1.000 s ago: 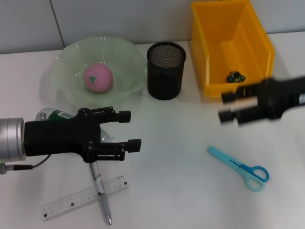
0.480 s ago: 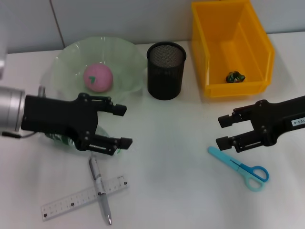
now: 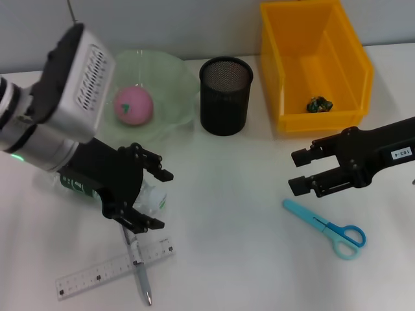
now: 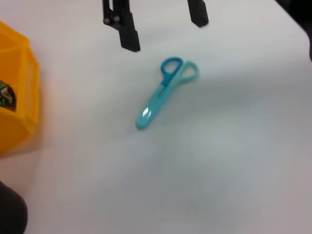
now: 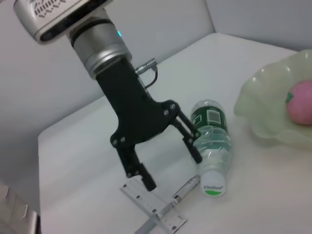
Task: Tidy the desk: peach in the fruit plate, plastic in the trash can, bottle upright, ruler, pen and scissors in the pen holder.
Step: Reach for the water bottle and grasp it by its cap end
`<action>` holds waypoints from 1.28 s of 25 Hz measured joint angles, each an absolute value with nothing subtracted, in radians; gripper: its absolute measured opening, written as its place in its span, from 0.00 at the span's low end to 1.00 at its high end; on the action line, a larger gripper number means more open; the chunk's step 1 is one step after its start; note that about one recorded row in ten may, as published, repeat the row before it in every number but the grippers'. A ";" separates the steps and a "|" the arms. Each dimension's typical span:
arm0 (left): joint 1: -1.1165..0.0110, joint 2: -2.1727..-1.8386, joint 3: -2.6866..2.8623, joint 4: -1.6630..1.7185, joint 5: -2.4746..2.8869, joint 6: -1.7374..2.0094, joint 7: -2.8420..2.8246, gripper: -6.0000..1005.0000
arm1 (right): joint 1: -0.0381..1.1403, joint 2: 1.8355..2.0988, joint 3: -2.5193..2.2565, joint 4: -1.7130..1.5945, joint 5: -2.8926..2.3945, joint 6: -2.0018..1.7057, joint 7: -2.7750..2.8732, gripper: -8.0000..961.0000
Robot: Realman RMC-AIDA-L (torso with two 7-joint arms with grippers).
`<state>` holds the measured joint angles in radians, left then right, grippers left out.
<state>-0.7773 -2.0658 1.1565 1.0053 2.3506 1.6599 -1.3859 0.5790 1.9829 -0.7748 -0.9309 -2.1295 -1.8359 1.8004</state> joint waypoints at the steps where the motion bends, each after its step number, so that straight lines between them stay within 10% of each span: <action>1: -0.778 -2.066 1.178 1.020 2.358 1.655 -1.386 0.79 | 0.580 1.981 -0.777 -0.927 -2.131 -1.838 1.805 0.78; 32: -0.794 -2.072 1.480 1.052 2.472 1.435 -1.376 0.73 | 0.577 1.962 -0.758 -0.905 -2.144 -1.842 1.867 0.78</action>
<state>-0.7942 -2.0724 1.4802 1.0518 2.4718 1.4346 -1.3758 0.5771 1.9619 -0.7579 -0.9051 -2.1445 -1.8422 1.8665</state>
